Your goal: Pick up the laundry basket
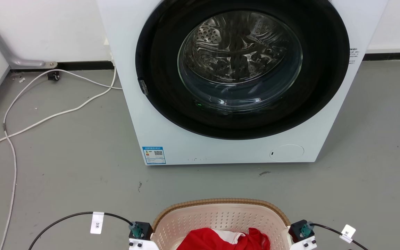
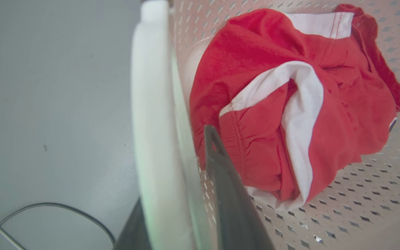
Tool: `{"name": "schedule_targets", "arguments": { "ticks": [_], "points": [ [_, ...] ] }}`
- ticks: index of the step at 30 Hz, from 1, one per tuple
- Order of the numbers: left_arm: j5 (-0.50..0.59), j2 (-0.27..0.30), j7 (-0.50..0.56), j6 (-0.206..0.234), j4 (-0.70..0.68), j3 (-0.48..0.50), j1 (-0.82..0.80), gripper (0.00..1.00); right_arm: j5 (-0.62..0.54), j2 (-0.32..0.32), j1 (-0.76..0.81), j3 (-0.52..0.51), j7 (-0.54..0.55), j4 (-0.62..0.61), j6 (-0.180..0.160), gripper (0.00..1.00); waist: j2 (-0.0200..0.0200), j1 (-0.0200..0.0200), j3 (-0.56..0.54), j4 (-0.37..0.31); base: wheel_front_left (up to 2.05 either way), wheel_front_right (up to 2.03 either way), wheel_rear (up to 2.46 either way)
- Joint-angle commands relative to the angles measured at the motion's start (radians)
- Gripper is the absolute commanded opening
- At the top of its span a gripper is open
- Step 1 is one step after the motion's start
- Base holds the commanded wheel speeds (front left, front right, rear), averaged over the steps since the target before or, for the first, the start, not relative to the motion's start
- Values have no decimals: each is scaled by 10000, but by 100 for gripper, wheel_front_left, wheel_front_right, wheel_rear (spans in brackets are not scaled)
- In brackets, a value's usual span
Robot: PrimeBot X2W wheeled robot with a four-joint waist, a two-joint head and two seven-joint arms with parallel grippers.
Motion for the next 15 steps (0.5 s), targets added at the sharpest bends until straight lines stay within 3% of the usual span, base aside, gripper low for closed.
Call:
{"name": "schedule_targets", "arguments": {
  "ticks": [1,15],
  "points": [
    [8,-149,-40,-255,-140,-91,-100,0,14,101,-148,104,-77,-53,49,0,-1,0,6,0,0,0,0],
    [-313,-105,-97,-254,-111,-396,-152,0,354,69,-203,450,-136,-13,49,0,-1,0,77,-40,0,0,0]
  ]
}}
